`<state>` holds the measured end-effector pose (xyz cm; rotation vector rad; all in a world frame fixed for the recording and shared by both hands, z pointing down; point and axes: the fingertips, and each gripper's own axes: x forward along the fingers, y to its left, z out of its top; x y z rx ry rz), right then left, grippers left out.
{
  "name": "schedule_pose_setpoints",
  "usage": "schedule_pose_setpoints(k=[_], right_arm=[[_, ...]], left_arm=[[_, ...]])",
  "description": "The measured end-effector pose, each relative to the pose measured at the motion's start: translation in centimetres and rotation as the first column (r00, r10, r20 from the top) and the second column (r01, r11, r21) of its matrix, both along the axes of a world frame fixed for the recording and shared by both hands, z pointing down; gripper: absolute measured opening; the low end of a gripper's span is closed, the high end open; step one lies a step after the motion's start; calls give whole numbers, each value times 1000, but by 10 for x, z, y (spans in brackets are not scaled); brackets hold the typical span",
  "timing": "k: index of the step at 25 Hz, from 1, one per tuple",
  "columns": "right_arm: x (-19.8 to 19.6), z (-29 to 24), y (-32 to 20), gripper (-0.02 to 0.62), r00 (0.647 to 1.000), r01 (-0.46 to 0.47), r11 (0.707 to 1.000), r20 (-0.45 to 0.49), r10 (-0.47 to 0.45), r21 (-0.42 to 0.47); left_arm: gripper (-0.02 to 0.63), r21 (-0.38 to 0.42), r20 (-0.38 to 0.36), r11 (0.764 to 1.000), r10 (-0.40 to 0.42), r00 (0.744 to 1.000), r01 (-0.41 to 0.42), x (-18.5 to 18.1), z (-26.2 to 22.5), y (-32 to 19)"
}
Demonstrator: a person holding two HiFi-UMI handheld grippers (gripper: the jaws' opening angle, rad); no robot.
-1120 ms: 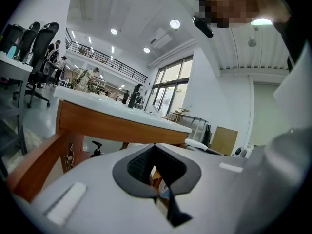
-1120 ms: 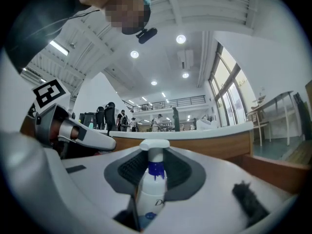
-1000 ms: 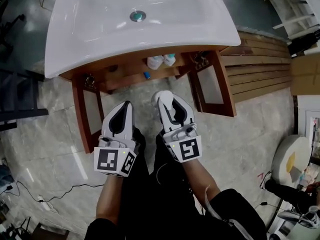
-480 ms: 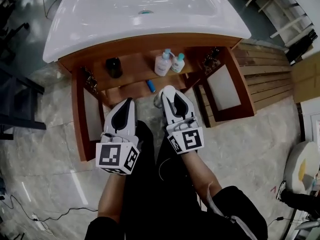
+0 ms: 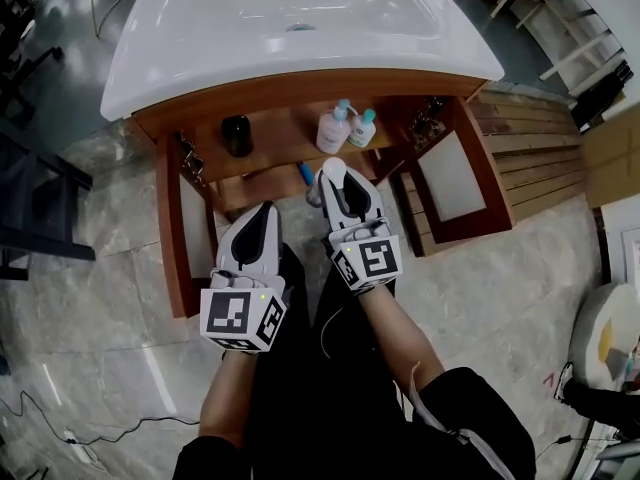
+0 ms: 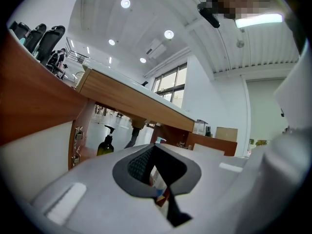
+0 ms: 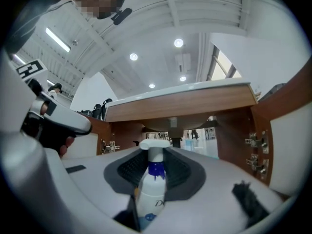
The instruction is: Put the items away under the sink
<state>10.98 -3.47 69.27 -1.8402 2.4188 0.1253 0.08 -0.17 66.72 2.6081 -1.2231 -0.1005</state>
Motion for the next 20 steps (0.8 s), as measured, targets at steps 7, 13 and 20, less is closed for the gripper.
schedule_pose_setpoints(k=[7, 13, 20], right_arm=[[-11, 9, -43, 107, 999, 9, 1000, -31, -9, 20], [-22, 19, -76, 107, 999, 4, 1000, -44, -4, 21], [-34, 26, -104, 107, 998, 1, 1000, -60, 1, 25]], left_arm=[[5, 2, -10, 1000, 15, 1000, -15, 0, -3, 8], [5, 7, -14, 1000, 27, 1000, -27, -4, -3, 10], [5, 6, -21, 999, 35, 999, -35, -5, -4, 10]])
